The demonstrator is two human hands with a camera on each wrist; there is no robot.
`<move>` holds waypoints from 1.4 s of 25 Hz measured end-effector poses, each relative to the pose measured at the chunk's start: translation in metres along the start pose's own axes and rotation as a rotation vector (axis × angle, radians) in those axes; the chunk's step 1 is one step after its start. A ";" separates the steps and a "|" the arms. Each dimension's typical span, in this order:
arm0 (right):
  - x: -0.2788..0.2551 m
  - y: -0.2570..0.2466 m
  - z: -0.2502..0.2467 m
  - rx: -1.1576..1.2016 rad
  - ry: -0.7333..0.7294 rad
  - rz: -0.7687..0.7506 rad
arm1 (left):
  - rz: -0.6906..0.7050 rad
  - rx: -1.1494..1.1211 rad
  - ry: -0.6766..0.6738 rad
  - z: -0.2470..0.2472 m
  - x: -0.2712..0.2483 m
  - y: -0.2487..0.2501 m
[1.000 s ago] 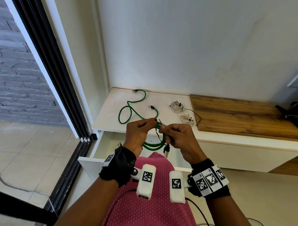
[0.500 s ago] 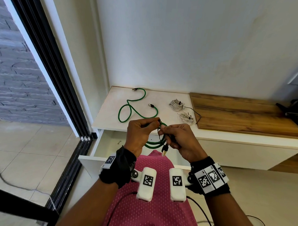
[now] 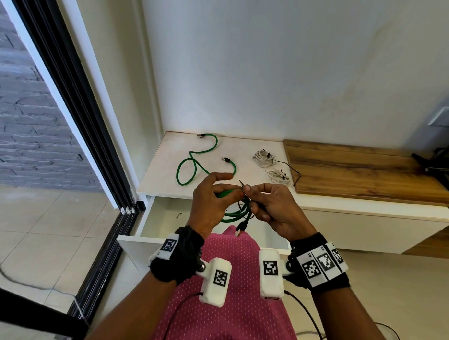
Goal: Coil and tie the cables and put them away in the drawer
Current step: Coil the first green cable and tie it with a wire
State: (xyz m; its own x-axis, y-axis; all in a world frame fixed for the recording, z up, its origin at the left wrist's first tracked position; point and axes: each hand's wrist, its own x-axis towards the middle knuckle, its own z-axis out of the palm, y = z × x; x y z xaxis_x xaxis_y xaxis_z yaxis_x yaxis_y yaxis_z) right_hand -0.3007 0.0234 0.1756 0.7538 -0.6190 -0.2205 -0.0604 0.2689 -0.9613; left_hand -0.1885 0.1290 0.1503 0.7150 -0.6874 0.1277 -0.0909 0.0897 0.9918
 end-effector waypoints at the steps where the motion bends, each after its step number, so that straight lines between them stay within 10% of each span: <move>1: 0.001 -0.001 -0.001 0.006 -0.006 -0.001 | 0.010 0.031 -0.029 0.000 -0.001 0.000; 9: 0.004 -0.011 -0.016 -0.130 0.003 0.015 | 0.059 0.181 -0.168 -0.001 0.002 0.003; 19: 0.023 -0.001 -0.006 -0.136 0.376 -0.258 | 0.093 0.409 -0.230 -0.007 0.014 0.006; 29: 0.034 -0.019 -0.013 0.452 0.239 -0.177 | 0.004 0.416 -0.214 -0.007 0.012 -0.003; 35: 0.043 -0.027 -0.002 0.371 0.262 -0.251 | 0.000 0.554 -0.156 -0.001 0.010 -0.002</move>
State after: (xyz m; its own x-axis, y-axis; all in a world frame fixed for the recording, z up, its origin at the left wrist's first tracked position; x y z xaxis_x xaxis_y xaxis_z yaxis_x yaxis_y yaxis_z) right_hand -0.2678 -0.0123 0.1916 0.5237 -0.8490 -0.0703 0.3727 0.3025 -0.8773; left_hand -0.1804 0.1227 0.1499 0.6083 -0.7892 0.0848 -0.4707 -0.2726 0.8391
